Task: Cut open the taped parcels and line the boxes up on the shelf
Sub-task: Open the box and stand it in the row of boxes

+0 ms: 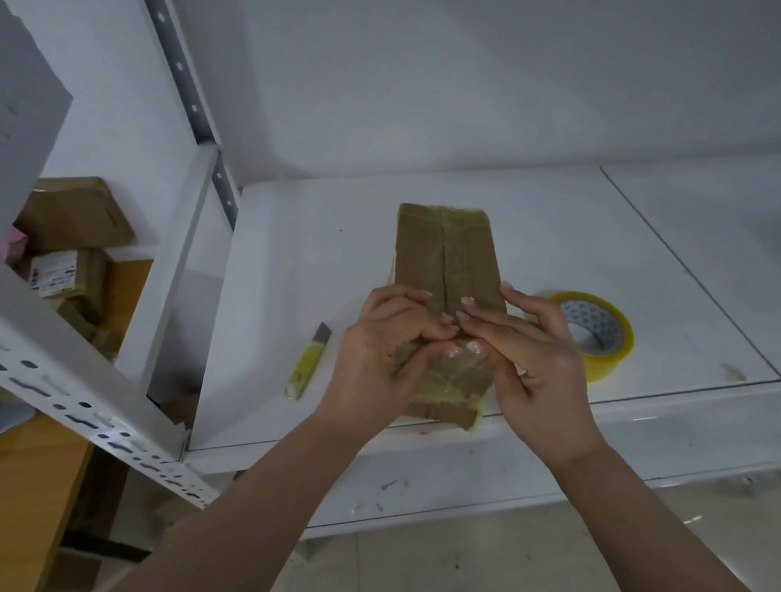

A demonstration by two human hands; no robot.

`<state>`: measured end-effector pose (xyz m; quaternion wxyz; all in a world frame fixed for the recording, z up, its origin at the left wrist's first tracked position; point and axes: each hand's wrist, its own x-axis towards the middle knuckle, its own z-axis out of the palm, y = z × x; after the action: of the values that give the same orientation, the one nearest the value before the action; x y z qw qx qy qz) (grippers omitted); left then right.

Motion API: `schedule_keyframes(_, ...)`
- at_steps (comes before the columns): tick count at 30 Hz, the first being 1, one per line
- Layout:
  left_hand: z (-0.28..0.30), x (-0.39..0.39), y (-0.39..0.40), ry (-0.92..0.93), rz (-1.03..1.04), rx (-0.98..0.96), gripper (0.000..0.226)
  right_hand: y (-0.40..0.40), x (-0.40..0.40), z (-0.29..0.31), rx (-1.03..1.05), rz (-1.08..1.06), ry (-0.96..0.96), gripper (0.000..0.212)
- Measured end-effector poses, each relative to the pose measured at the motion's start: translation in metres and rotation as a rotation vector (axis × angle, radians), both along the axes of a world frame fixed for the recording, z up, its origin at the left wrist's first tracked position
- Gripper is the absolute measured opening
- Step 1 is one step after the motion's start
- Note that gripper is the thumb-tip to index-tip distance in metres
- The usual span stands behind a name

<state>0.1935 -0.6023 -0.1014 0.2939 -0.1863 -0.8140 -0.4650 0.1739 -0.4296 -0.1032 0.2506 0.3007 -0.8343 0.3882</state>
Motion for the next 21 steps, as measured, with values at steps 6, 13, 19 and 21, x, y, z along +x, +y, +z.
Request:
schedule_keyframes(6,0.009,0.008,-0.010,-0.127,-0.091,-0.107,0.052,0.010,0.010,0.002,0.048,0.028,-0.170,0.058)
schedule_keyframes(13,-0.017,0.028,-0.032,-0.529,0.032,-0.021,0.106,0.028,0.016,-0.026,0.133,-0.022,-0.520,0.113)
schedule_keyframes(19,-0.027,0.033,-0.030,-0.614,-0.055,-0.094,0.088,0.021,0.019,-0.031,0.284,0.021,-0.586,0.105)
schedule_keyframes(21,-0.015,0.030,-0.032,-0.564,-0.073,-0.094,0.092,0.018,0.018,-0.017,0.194,0.029,-0.563,0.100)
